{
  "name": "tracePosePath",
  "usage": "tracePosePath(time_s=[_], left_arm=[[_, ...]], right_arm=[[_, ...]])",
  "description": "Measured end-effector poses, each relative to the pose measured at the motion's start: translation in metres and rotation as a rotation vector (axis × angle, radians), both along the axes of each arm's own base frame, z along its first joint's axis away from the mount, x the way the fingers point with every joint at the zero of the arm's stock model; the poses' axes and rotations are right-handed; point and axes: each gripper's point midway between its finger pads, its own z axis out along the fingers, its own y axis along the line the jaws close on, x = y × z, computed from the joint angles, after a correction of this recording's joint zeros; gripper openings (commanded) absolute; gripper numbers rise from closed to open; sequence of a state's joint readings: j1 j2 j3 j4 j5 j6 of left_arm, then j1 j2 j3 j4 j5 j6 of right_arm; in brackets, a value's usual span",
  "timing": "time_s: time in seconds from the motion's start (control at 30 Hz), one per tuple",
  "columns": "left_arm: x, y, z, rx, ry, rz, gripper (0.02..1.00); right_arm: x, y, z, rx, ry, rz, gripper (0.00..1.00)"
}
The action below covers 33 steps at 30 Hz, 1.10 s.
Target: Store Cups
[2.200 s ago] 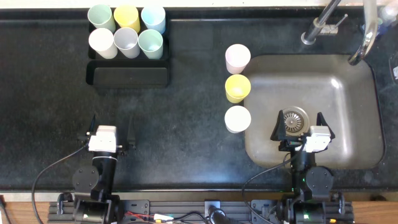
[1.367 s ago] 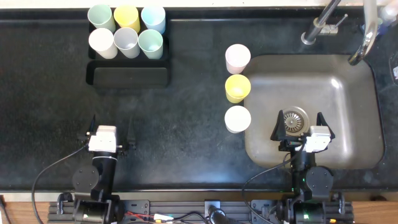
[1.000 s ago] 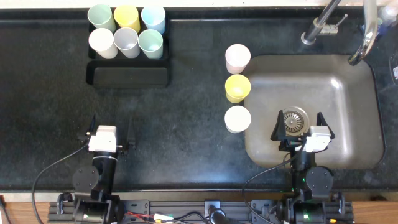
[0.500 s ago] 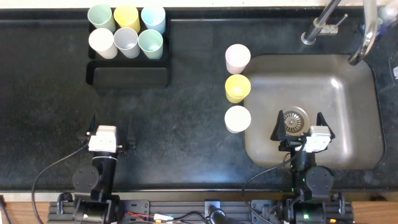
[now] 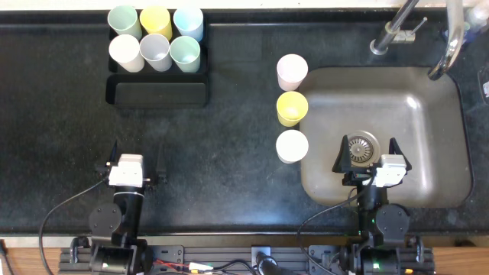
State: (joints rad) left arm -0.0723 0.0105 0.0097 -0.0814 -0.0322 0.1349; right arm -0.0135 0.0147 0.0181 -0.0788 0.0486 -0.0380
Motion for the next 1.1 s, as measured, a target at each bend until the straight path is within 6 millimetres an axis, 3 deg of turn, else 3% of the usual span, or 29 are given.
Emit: tracePosePath(time_s=[0.23,0.3,0.4,0.47,0.6,0.67,0.77,0.83,0.9,1.0,1.1], left_arm=[[0.002,-0.009,-0.003,-0.027,0.056,-0.047,0.998],[0.006,-0.017,0.006,-0.047,0.106,-0.087,0.998],[0.028,-0.033,0.051,-0.078,0.168,-0.167,0.998],[0.06,-0.047,0.1,-0.102,0.184,-0.235,0.998],[0.13,-0.084,0.176,-0.166,0.31,-0.38,0.998],[0.161,-0.108,0.196,-0.178,0.411,-0.431,0.998],[0.199,-0.164,0.214,-0.164,0.536,-0.493,0.998],[0.213,-0.209,0.212,-0.146,0.597,-0.515,0.996],[0.217,-0.253,0.19,-0.139,0.685,-0.507,0.998],[0.207,-0.301,0.134,-0.141,0.853,-0.434,0.998],[0.194,-0.321,0.076,-0.162,1.017,-0.325,0.998]], right_arm=[[0.0,0.0,0.0,0.0,0.001,0.0,0.996],[0.0,0.0,0.0,0.0,0.001,0.0,0.996],[0.0,0.0,0.0,0.0,-0.001,0.0,0.998],[0.0,0.0,0.0,0.0,-0.002,0.0,0.998],[0.0,0.0,0.001,0.0,-0.003,0.0,0.996],[0.0,0.0,0.0,0.0,-0.002,0.0,0.998],[0.0,0.0,0.0,0.0,-0.002,0.0,0.998],[0.0,0.0,0.001,0.0,-0.003,0.0,0.996],[0.0,0.0,0.001,0.0,-0.003,0.0,0.998],[0.0,0.0,0.001,0.0,-0.003,0.0,0.998],[0.0,0.0,0.0,0.0,-0.002,0.0,0.996]])
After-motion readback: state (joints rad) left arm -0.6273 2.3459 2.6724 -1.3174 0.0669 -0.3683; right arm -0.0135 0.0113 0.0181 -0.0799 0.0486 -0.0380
